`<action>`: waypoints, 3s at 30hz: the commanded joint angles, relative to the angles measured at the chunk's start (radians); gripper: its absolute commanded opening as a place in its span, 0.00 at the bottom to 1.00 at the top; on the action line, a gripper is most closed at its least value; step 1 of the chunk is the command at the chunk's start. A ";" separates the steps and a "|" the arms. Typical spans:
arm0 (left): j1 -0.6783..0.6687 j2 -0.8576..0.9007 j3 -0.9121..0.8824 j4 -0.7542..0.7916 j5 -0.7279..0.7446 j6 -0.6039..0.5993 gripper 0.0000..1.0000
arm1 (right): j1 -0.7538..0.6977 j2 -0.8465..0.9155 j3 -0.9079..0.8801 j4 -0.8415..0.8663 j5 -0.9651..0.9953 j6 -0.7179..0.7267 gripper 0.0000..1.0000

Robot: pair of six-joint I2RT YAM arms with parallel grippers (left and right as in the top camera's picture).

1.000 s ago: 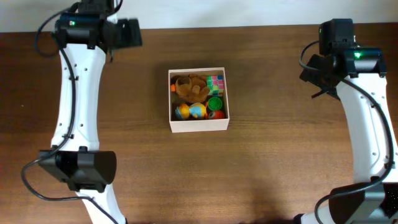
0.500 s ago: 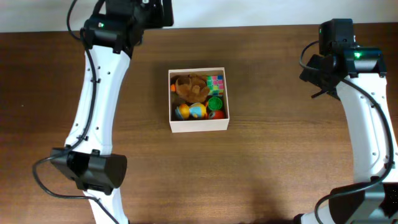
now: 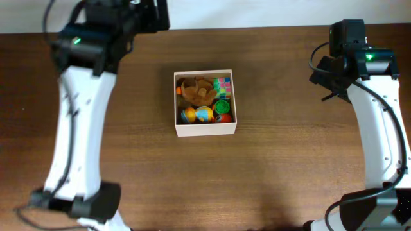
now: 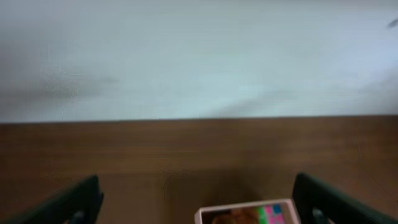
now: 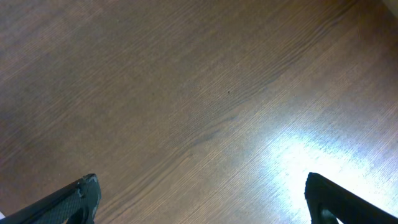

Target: Pack container

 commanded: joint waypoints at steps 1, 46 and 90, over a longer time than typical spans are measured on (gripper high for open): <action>0.010 -0.059 0.003 -0.024 -0.018 0.021 0.99 | -0.004 0.007 0.001 0.000 0.002 -0.005 0.99; -0.036 -0.101 0.035 -0.057 0.134 0.009 0.99 | -0.004 0.007 0.001 0.000 0.002 -0.005 0.99; -0.037 -0.009 0.290 -0.240 0.082 0.009 0.99 | -0.004 0.007 0.001 0.000 0.002 -0.005 0.99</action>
